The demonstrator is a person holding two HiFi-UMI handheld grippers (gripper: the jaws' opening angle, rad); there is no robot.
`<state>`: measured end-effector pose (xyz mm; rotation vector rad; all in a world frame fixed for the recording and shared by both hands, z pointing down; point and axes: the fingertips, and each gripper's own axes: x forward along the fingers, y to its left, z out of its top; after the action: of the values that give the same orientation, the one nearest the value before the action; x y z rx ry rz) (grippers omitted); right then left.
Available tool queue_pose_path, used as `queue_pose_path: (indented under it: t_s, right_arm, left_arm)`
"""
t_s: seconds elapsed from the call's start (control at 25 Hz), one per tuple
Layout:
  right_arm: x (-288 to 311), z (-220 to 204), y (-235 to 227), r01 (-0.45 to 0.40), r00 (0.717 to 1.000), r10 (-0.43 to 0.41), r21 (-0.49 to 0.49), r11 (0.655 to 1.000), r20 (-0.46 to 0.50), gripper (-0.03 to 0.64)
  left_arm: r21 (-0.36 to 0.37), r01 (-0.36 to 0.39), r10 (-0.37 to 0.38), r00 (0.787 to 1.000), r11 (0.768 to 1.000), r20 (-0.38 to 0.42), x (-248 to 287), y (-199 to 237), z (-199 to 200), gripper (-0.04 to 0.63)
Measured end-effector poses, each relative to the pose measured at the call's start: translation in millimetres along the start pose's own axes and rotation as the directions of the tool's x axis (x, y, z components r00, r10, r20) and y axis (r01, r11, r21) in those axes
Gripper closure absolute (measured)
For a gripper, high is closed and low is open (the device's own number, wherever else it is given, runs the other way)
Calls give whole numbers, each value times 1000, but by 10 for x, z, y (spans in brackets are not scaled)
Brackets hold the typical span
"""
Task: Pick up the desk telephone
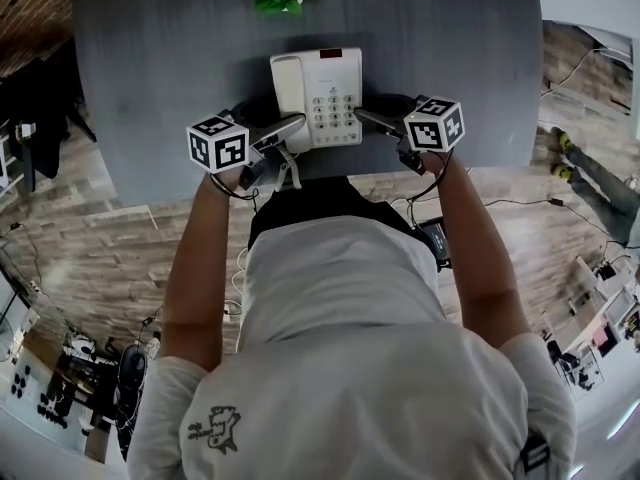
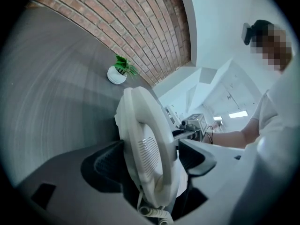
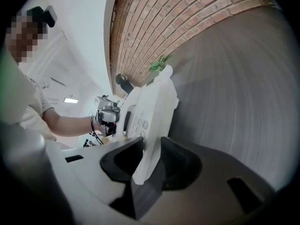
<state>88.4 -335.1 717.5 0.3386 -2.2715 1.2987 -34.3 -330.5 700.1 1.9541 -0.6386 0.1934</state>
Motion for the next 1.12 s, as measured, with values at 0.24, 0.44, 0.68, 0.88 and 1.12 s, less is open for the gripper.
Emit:
queue_pose_path:
  t_s: [0.24, 0.44, 0.68, 0.88, 1.12]
  right_arm:
    - [7, 14, 27, -51, 999, 51, 49, 997, 6, 514]
    - [-3, 19, 26, -62, 998, 62, 61, 996, 15, 517]
    - [-19, 36, 37, -64, 997, 59, 98, 993, 52, 529]
    - [-71, -29, 62, -54, 998, 50, 89, 995, 43, 532]
    - [-352, -172, 332, -52, 996, 47, 68, 996, 76, 535]
  left_arm:
    - [-35, 26, -26, 1000, 999, 18, -4, 14, 3, 216]
    - [-45, 36, -34, 999, 998, 35, 0, 5, 8, 219]
    - [-46, 22, -20, 999, 999, 42, -17, -7, 24, 230]
    - [-29, 3, -1, 999, 1000, 52, -2, -97, 47, 239]
    - [10, -2, 2, 998, 1000, 60, -69, -492, -28, 239]
